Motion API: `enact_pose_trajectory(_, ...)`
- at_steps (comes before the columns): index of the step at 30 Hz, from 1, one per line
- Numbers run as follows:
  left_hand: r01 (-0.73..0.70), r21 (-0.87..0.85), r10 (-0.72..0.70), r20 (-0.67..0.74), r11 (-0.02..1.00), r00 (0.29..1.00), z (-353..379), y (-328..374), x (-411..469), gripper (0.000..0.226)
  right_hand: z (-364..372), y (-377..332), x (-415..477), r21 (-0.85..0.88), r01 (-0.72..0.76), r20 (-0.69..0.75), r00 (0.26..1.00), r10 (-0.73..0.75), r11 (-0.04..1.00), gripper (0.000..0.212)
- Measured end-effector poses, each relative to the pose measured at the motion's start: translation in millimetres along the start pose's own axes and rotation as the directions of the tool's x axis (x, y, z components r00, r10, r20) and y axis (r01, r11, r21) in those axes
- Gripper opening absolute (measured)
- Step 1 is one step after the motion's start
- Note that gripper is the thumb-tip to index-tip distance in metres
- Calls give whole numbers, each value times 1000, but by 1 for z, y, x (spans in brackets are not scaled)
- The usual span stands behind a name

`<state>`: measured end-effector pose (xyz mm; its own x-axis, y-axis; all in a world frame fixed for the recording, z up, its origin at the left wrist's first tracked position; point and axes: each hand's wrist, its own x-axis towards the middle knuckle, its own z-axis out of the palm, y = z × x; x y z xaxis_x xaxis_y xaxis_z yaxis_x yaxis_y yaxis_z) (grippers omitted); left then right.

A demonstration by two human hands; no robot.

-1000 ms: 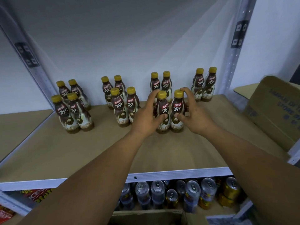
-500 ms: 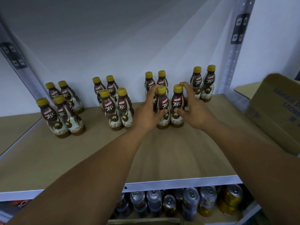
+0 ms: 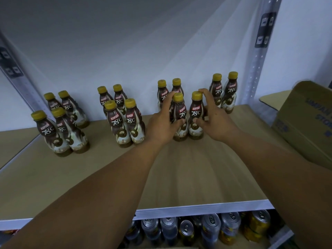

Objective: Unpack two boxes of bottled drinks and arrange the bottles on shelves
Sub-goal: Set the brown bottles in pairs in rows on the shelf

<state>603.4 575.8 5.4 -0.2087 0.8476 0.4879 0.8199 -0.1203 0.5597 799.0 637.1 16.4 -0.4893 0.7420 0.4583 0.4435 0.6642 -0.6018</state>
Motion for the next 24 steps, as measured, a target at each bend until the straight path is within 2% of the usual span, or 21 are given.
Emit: enact_pose_trajectory(24,-18,-66,19,15,998,1000,0,-7,3,96,3,2,1,-7,-13,-26,1000,12,1000,93)
